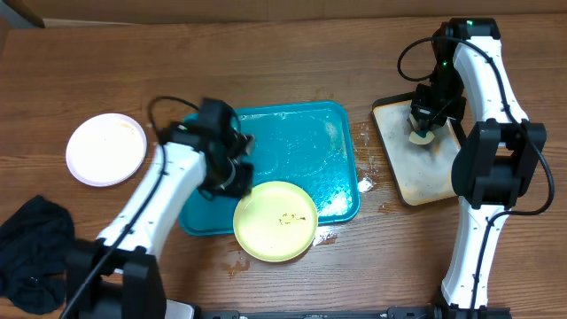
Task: Clean dirty plates on tray and stack at the side
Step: 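Grip the yellow plate rim and slide it to the tray center, left gripper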
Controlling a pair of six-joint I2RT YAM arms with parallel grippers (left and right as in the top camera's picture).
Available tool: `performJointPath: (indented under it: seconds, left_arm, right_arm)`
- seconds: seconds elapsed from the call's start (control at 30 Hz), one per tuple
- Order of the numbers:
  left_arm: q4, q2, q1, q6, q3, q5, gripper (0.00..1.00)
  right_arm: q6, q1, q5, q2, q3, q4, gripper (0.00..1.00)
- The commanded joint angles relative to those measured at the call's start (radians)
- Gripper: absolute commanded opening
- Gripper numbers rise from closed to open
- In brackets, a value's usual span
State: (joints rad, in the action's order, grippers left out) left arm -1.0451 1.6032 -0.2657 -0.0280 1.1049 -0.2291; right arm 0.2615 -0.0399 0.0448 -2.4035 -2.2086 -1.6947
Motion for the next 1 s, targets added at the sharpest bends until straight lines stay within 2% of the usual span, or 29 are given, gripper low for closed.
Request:
performJointPath:
  seconds: [0.0, 0.13, 0.63, 0.77, 0.87, 0.97]
  left_arm:
    - [0.021, -0.015, -0.016, -0.062, -0.076, 0.076, 0.34]
    - [0.052, -0.015, -0.012, -0.089, -0.141, 0.078, 0.35]
    - [0.083, -0.015, -0.011, -0.092, -0.194, 0.079, 0.38]
    - [0.094, -0.015, -0.012, -0.092, -0.209, 0.071, 0.27]
    - [0.113, -0.015, -0.012, -0.093, -0.209, 0.051, 0.06]
    - [0.139, -0.015, -0.012, -0.111, -0.209, 0.045, 0.04]
  right_arm:
    - [-0.005, -0.008, 0.001, 0.034, -0.022, 0.000, 0.04]
    - [-0.005, -0.008, 0.001, 0.034, -0.022, 0.000, 0.04]
    - [-0.008, -0.008, 0.001, 0.034, -0.022, 0.000, 0.04]
    - [-0.008, -0.008, 0.001, 0.034, -0.022, 0.000, 0.04]
    - [-0.008, -0.008, 0.001, 0.034, -0.022, 0.000, 0.04]
    - [-0.008, -0.008, 0.001, 0.034, -0.022, 0.000, 0.04]
